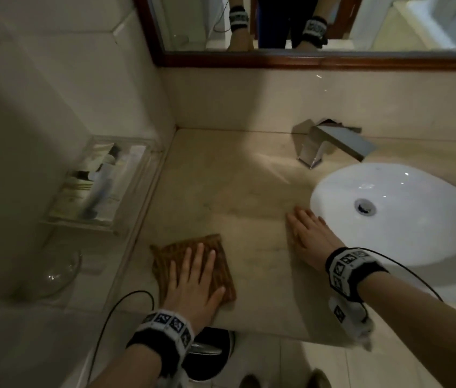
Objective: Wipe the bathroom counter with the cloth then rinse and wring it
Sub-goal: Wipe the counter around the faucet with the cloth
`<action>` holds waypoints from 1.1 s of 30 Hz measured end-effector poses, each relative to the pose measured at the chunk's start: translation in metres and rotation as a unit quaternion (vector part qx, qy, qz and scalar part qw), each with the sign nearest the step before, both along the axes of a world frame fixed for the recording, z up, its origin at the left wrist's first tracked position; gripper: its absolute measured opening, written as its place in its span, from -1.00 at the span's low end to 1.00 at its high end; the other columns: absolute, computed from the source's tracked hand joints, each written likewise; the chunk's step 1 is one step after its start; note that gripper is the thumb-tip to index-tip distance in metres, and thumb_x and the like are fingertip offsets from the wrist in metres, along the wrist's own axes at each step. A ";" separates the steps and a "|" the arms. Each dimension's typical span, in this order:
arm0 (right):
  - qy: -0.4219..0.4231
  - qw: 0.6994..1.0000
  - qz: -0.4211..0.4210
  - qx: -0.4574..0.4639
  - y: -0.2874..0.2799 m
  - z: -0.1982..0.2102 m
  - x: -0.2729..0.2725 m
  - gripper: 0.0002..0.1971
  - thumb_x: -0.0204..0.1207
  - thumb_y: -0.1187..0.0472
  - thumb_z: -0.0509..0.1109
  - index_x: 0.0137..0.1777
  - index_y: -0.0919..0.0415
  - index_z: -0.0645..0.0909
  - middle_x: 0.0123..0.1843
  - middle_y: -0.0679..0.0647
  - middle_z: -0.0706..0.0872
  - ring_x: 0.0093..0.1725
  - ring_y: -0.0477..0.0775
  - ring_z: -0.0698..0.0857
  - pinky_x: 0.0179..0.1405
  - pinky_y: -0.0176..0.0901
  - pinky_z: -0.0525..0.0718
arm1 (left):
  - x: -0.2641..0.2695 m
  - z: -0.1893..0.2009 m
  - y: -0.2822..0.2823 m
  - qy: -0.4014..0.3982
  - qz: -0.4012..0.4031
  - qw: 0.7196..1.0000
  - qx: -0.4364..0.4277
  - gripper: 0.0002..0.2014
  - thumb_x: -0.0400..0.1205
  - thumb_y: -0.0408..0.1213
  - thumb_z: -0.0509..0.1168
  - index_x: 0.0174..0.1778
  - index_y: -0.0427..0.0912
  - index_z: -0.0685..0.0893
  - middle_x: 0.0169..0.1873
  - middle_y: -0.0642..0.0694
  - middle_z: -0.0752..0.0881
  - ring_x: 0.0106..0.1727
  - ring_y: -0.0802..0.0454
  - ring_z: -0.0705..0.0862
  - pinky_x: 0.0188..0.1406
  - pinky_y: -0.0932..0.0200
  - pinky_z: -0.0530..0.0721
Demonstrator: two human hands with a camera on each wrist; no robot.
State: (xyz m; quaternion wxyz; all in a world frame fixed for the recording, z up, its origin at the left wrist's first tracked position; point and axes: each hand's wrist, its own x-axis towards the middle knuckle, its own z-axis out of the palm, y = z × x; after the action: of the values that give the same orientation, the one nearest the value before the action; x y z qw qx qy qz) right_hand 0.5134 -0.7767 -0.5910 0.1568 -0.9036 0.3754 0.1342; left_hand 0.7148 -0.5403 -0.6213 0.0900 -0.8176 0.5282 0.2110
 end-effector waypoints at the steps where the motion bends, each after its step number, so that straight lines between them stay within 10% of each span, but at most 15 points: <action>1: -0.003 1.000 -0.001 0.005 -0.002 0.000 0.000 -0.36 0.67 0.10 0.09 0.70 0.04 -0.06 0.72 0.08 -0.07 0.69 0.18 -0.03 0.64 0.08 -0.02 | -0.001 0.004 -0.008 0.005 -0.002 1.000 0.007 -0.19 0.58 0.35 -0.39 0.70 -0.04 -0.09 0.69 -0.09 -0.11 0.68 -0.14 -0.07 0.53 -0.26 -0.09; 4: -0.009 1.000 -0.002 0.013 -0.002 -0.003 -0.002 -0.37 0.68 0.11 0.07 0.70 0.03 -0.09 0.73 0.08 -0.11 0.69 0.17 -0.07 0.65 0.07 -0.03 | 0.012 0.005 -0.056 -0.009 -0.016 1.000 0.009 -0.21 0.51 0.37 -0.41 0.62 0.10 -0.44 0.58 0.04 -0.51 0.65 -0.07 -0.38 0.58 -0.25 -0.30; 8: -0.015 1.000 0.001 0.023 0.000 -0.009 -0.010 -0.38 0.71 0.06 0.00 0.71 0.02 -0.16 0.73 0.06 -0.17 0.70 0.14 -0.13 0.67 0.09 -0.04 | 0.004 0.008 -0.114 -0.007 0.033 0.999 0.030 -0.27 0.69 0.26 -0.18 0.63 0.07 -0.42 0.61 -0.01 -0.48 0.65 -0.11 -0.41 0.58 -0.25 -0.33; 16: -0.001 0.998 0.019 0.063 0.030 -0.001 -0.041 -0.32 0.69 0.18 0.06 0.70 0.07 -0.22 0.72 0.06 -0.29 0.69 0.11 -0.24 0.64 0.10 -0.15 | -0.106 0.020 -0.051 0.023 -0.051 0.997 0.058 -0.26 0.66 0.29 -0.22 0.51 0.09 -0.57 0.51 0.01 -0.62 0.61 -0.11 -0.49 0.57 -0.30 -0.36; 20: -0.079 0.991 -0.028 0.102 0.036 0.005 -0.048 -0.33 0.60 0.28 0.15 0.69 0.17 0.02 0.73 0.11 -0.09 0.70 0.14 -0.06 0.67 0.00 -0.05 | -0.090 0.010 -0.069 0.002 -0.083 0.994 0.075 -0.23 0.43 0.40 -0.45 0.47 0.19 -0.59 0.47 0.11 -0.63 0.63 -0.04 -0.46 0.56 -0.25 -0.34; 26: -0.148 0.973 -0.100 0.147 0.046 -0.002 -0.094 -0.29 0.62 0.33 0.13 0.71 0.09 -0.08 0.73 0.01 -0.13 0.69 0.03 -0.02 0.63 -0.18 -0.03 | -0.082 0.005 -0.135 0.000 0.009 1.000 0.016 -0.27 0.67 0.29 -0.18 0.63 0.12 -0.39 0.61 0.04 -0.48 0.64 -0.07 -0.42 0.57 -0.26 -0.34; 31: -0.103 0.971 -0.145 0.160 0.036 0.007 -0.124 -0.47 0.73 0.09 0.02 0.68 0.16 0.10 0.61 0.19 0.35 0.55 0.21 0.39 0.52 -0.02 0.34 | -0.165 0.004 -0.053 0.007 -0.062 0.998 0.007 -0.21 0.48 0.34 -0.41 0.53 0.09 -0.56 0.53 0.01 -0.61 0.63 -0.09 -0.46 0.58 -0.31 -0.30; 33: -0.105 0.963 -0.180 0.170 0.034 0.013 -0.132 -0.52 0.75 0.02 0.01 0.56 0.25 0.36 0.47 0.26 0.53 0.44 0.27 0.50 0.38 -0.02 0.43 | -0.206 0.006 -0.029 0.019 -0.079 0.996 0.023 -0.17 0.52 0.35 -0.29 0.65 0.03 -0.35 0.65 -0.08 -0.38 0.66 -0.15 -0.29 0.55 -0.33 -0.23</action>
State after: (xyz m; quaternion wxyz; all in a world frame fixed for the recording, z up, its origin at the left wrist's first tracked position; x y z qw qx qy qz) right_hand 0.3815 -0.7429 -0.5775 0.3680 -0.7903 0.4849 0.0697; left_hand 0.5091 -0.5697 -0.6149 0.1148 -0.7666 0.5881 0.2310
